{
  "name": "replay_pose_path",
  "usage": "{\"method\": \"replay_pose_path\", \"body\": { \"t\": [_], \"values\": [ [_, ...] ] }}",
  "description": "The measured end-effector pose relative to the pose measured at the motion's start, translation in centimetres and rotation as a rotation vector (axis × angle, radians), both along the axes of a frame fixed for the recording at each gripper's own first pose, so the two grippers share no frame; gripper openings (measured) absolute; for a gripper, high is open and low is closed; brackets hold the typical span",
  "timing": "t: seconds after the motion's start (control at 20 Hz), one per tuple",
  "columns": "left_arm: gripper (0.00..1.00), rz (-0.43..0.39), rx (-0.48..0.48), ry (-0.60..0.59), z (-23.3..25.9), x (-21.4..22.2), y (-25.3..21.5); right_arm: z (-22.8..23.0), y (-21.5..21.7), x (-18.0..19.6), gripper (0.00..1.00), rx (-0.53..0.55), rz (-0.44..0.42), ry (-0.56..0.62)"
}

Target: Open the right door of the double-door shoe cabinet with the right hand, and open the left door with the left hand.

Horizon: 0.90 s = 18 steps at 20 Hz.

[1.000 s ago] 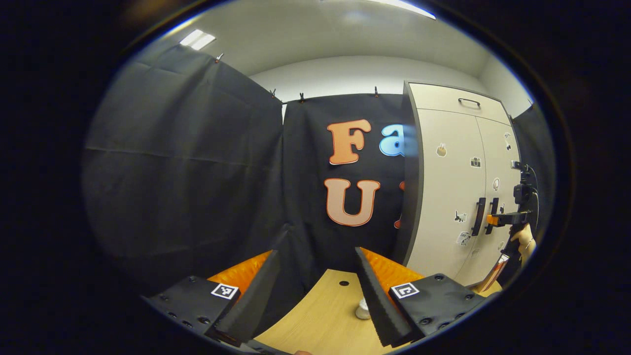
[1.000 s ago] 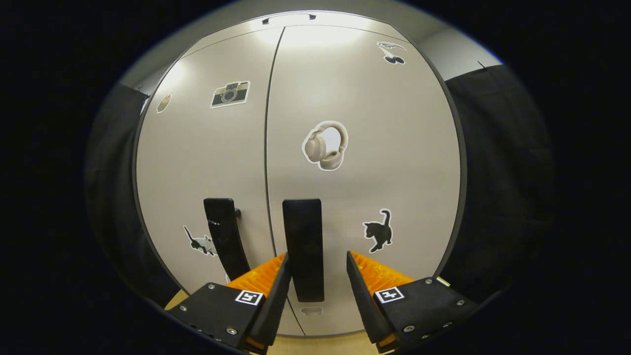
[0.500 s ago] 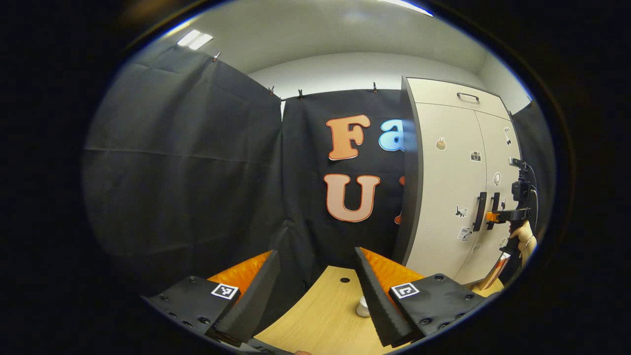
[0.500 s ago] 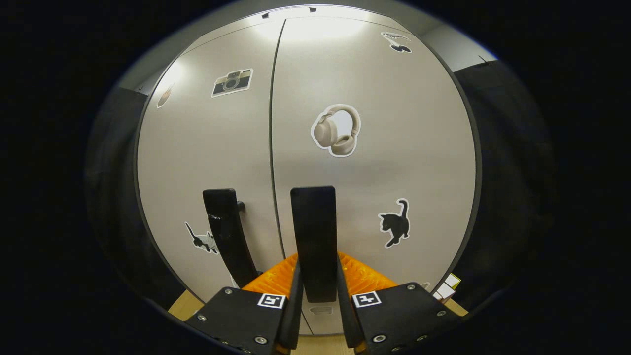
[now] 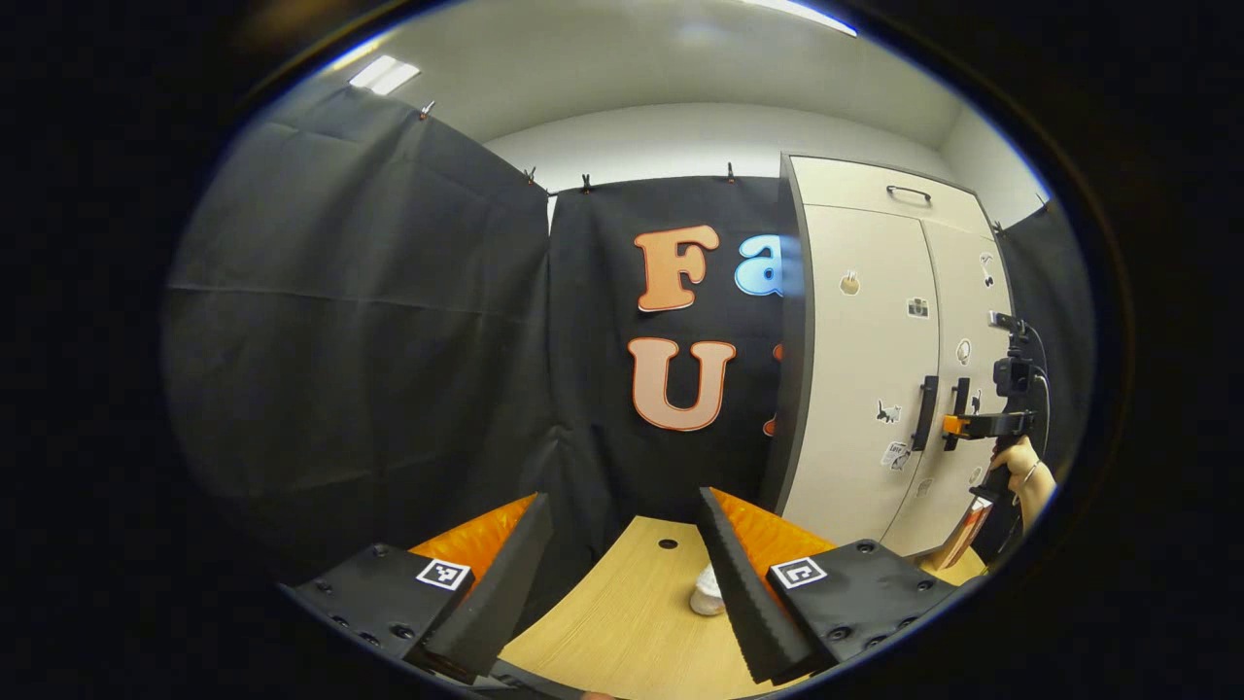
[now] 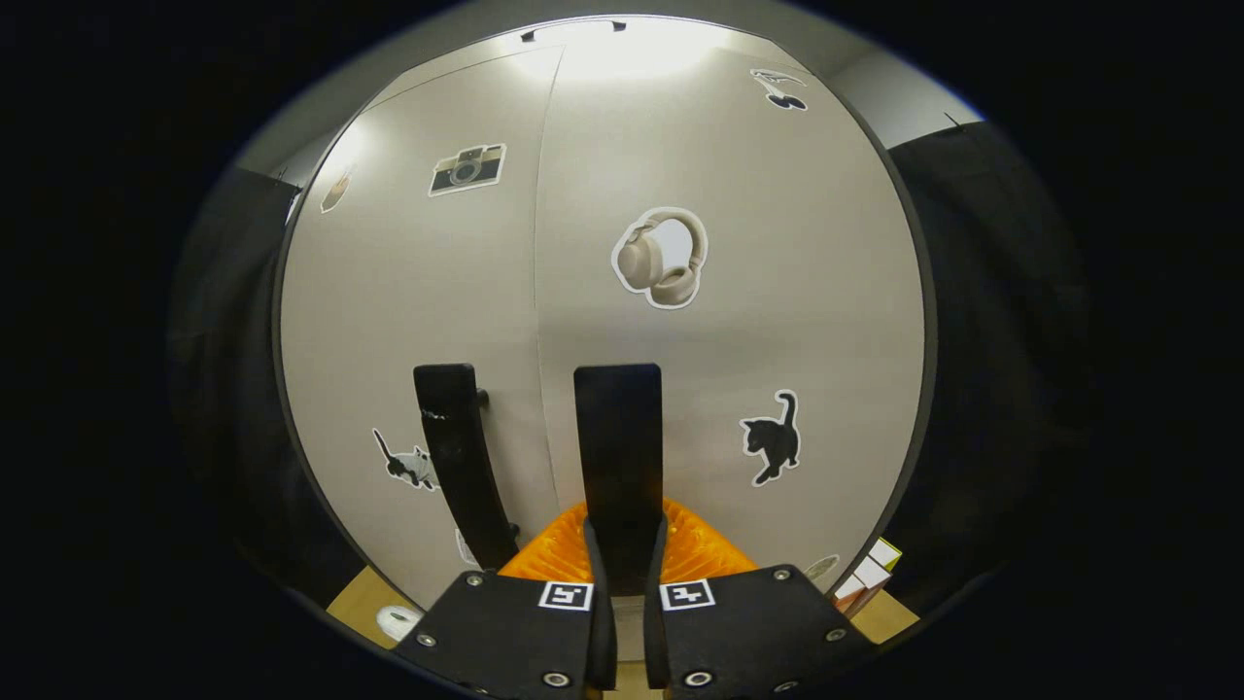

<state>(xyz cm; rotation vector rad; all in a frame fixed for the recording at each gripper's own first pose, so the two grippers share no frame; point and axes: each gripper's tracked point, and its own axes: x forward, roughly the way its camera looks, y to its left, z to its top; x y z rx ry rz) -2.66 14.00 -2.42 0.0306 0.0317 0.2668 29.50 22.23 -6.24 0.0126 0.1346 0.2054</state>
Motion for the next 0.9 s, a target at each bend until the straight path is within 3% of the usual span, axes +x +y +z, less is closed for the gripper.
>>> {"method": "replay_pose_path", "body": {
  "t": [0.1,0.4,0.9],
  "values": [
    [0.95,-0.001,0.010,-0.005,0.2,-1.1,-0.3,0.1,-0.9,-1.7,0.06,0.016,0.016,0.000],
    [0.97,-0.025,0.009,-0.023,1.4,-3.2,-1.7,0.4,-3.2,-5.0,0.05,-0.015,0.015,-0.006],
    [0.96,-0.066,0.026,-0.056,3.2,-5.0,-4.2,0.7,-6.2,-6.8,0.05,-0.038,-0.024,-0.035]
  ]
}}
